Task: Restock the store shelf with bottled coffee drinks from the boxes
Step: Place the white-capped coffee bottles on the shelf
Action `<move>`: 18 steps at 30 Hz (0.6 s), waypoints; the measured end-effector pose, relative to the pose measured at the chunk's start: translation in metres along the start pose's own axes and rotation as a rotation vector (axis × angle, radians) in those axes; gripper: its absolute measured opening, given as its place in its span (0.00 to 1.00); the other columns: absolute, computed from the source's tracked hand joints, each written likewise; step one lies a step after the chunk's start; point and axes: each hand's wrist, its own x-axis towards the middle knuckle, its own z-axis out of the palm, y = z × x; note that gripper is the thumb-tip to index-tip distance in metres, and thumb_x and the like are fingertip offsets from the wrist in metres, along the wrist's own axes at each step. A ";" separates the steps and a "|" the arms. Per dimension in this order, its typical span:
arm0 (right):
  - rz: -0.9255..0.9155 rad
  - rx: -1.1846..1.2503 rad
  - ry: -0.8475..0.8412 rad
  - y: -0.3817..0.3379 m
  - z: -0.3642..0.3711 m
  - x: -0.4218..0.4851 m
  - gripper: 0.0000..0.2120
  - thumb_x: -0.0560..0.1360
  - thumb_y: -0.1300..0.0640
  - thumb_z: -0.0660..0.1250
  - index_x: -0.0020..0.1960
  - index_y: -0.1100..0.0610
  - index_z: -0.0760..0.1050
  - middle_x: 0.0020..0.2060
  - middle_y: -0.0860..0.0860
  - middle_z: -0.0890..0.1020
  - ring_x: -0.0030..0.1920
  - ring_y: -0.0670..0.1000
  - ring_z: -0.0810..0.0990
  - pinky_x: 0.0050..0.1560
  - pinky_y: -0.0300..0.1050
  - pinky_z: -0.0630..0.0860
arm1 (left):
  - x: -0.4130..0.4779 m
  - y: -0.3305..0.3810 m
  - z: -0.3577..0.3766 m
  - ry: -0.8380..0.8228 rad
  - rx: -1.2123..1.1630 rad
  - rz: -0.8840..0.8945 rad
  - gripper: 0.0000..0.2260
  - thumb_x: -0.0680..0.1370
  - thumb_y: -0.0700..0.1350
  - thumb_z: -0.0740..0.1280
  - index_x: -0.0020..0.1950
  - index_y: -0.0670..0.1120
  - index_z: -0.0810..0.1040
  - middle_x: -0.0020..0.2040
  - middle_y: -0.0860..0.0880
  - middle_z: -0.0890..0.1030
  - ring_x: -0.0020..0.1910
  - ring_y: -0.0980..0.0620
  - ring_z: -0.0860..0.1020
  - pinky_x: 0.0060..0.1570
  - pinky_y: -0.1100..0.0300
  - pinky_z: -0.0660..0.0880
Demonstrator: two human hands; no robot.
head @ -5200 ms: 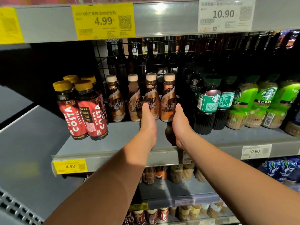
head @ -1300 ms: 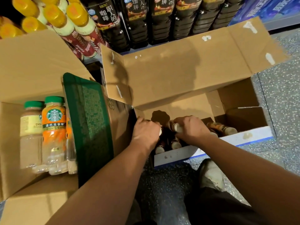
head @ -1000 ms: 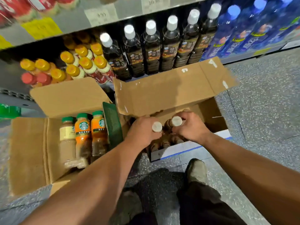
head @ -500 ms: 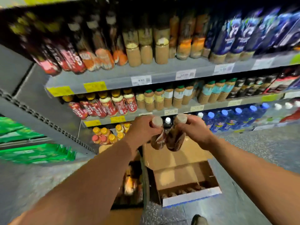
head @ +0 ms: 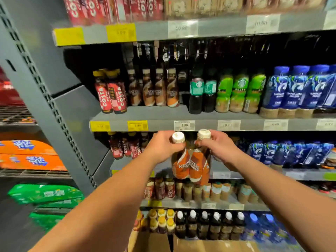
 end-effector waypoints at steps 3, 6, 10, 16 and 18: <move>-0.068 -0.001 -0.032 -0.037 -0.006 0.007 0.13 0.72 0.60 0.70 0.56 0.54 0.77 0.43 0.48 0.82 0.39 0.40 0.79 0.37 0.34 0.73 | 0.002 0.021 -0.024 0.052 -0.019 0.013 0.08 0.71 0.41 0.71 0.38 0.53 0.77 0.33 0.56 0.78 0.28 0.65 0.73 0.25 0.74 0.66; -0.118 -0.006 -0.027 -0.062 -0.008 0.016 0.11 0.72 0.59 0.70 0.54 0.54 0.76 0.42 0.46 0.81 0.40 0.41 0.77 0.34 0.33 0.68 | 0.006 0.037 -0.042 0.115 -0.051 0.006 0.07 0.71 0.41 0.71 0.44 0.52 0.77 0.37 0.56 0.79 0.36 0.62 0.75 0.34 0.69 0.69; -0.170 -0.015 -0.017 -0.084 -0.009 0.025 0.10 0.71 0.60 0.72 0.51 0.55 0.77 0.42 0.47 0.81 0.41 0.44 0.77 0.36 0.34 0.69 | 0.010 0.049 -0.058 0.175 -0.134 -0.018 0.10 0.72 0.40 0.71 0.45 0.53 0.73 0.35 0.57 0.76 0.32 0.62 0.72 0.30 0.71 0.67; -0.156 0.034 0.031 -0.102 -0.008 0.038 0.11 0.70 0.59 0.71 0.51 0.58 0.78 0.41 0.52 0.81 0.39 0.48 0.77 0.38 0.40 0.70 | 0.016 0.057 -0.076 0.267 -0.227 -0.028 0.11 0.73 0.40 0.71 0.52 0.47 0.73 0.40 0.55 0.79 0.37 0.59 0.75 0.32 0.72 0.70; -0.153 0.059 0.056 -0.106 -0.004 0.042 0.09 0.70 0.60 0.71 0.50 0.59 0.79 0.39 0.51 0.82 0.38 0.48 0.78 0.37 0.40 0.71 | 0.019 0.056 -0.083 0.288 -0.225 -0.013 0.10 0.73 0.41 0.71 0.52 0.47 0.74 0.38 0.56 0.77 0.34 0.61 0.73 0.30 0.75 0.69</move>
